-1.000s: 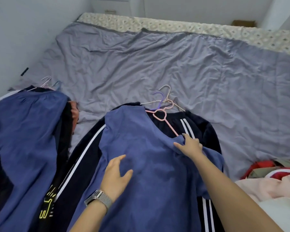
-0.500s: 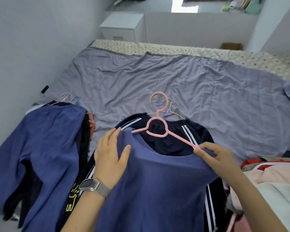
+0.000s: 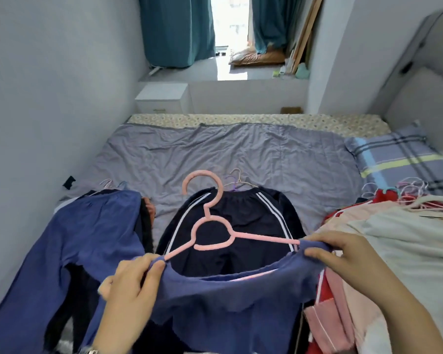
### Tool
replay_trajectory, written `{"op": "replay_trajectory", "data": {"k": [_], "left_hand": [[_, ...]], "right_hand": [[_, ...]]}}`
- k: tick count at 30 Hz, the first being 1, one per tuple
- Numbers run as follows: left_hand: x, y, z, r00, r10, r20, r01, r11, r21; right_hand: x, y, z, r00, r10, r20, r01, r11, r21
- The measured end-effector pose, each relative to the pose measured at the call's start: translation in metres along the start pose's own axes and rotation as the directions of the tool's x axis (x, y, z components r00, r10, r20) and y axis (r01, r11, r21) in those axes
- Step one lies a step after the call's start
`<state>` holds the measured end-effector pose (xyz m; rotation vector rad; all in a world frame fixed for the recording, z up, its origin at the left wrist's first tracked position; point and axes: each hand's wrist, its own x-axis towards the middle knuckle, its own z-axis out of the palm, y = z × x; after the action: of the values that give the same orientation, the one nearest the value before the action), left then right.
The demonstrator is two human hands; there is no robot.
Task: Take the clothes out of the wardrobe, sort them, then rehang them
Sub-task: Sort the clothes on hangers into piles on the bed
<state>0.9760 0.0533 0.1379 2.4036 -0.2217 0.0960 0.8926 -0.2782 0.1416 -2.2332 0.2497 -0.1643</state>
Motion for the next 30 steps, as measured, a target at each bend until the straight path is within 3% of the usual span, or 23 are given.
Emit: {"op": "replay_trajectory", "data": {"k": [5, 14, 19, 30], "left_hand": [[-0.064, -0.014, -0.073, 0.999, 0.033, 0.017, -0.034, 0.999, 0.042], [-0.143, -0.022, -0.156, 0.993, 0.115, -0.014, -0.114, 0.989, 0.096], [-0.166, -0.012, -0.169, 0.985, 0.172, -0.015, -0.171, 0.985, 0.022], [-0.184, 0.036, -0.147, 0.942, 0.32, 0.103, -0.32, 0.947, -0.02]], "right_hand": [[-0.096, -0.059, 0.031, 0.994, -0.068, -0.088, 0.062, 0.996, -0.068], [-0.204, -0.131, 0.044, 0.992, -0.097, -0.076, 0.092, 0.993, -0.067], [-0.248, -0.147, 0.038, 0.949, -0.094, -0.3, 0.108, 0.994, 0.029], [-0.296, -0.127, 0.013, 0.861, -0.07, -0.504, -0.001, 0.99, -0.139]]}}
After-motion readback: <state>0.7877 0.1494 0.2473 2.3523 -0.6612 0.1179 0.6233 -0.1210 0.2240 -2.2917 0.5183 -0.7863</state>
